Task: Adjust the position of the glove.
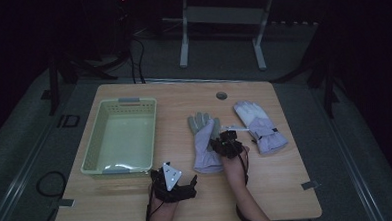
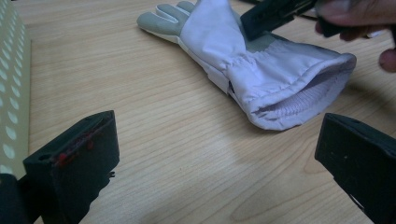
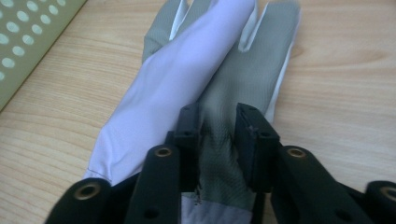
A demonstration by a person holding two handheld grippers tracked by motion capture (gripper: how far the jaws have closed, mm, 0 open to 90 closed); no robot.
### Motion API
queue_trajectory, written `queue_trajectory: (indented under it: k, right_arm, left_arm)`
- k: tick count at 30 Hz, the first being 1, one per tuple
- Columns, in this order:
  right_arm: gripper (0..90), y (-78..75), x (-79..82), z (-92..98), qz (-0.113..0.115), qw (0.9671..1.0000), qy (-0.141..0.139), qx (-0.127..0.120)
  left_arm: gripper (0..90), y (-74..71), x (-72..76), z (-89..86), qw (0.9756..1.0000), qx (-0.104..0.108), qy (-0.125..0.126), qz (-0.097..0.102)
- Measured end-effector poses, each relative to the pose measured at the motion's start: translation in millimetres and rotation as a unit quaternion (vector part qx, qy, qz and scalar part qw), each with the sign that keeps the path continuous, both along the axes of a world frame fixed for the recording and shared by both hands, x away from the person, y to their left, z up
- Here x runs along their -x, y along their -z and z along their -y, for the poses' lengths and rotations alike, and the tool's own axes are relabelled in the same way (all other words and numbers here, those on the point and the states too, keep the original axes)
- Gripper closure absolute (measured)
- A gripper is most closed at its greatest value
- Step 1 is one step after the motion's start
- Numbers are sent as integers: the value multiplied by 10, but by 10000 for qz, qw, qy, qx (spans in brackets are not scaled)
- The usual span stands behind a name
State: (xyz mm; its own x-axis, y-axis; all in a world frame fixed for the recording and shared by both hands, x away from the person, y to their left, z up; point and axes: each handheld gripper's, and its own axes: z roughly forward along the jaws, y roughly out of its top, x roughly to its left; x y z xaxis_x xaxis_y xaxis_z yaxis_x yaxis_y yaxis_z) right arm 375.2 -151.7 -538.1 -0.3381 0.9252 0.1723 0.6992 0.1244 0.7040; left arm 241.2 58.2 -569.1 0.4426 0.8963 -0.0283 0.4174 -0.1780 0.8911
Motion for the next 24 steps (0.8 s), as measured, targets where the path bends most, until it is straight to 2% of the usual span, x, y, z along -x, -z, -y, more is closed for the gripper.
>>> queue_trajectory:
  k: [2,3,8,9,13,16,17,20,23,24]
  right_arm:
    - [625,-40,-1,35,58,10000,-46,52]
    - [560,-88,-12,96,89,9999,-63,75]
    - [517,-199,-19,198,216,9995,-144,152]
    - [506,-277,-25,256,281,9991,-248,184]
    - [502,-378,-30,354,384,9982,-380,266]
    - [503,-448,-39,467,432,9977,-457,246]
    - [502,-484,-32,558,434,9978,-470,191]
    - [481,-511,-13,640,457,9971,-579,205]
    - [381,-525,-13,690,453,9964,-681,212]
    - [375,-530,-16,715,443,9965,-668,232]
  left_arm:
    - [0,0,1,0,10000,4,-7,3]
    - [0,0,1,-1,10000,-1,-1,1]
    - [0,1,-1,2,10000,-1,-2,-8]
    - [0,0,-1,1,10000,0,-2,-7]
    - [0,0,0,0,10000,9,-6,-4]
    - [0,1,-1,0,10000,9,-6,-7]
    - [0,0,-1,-1,10000,10,-1,-14]
    - [0,1,-1,-2,10000,21,-10,-14]
    - [0,0,-3,-3,10000,23,-30,-19]
    - [0,0,-4,-3,10000,13,-30,-25]
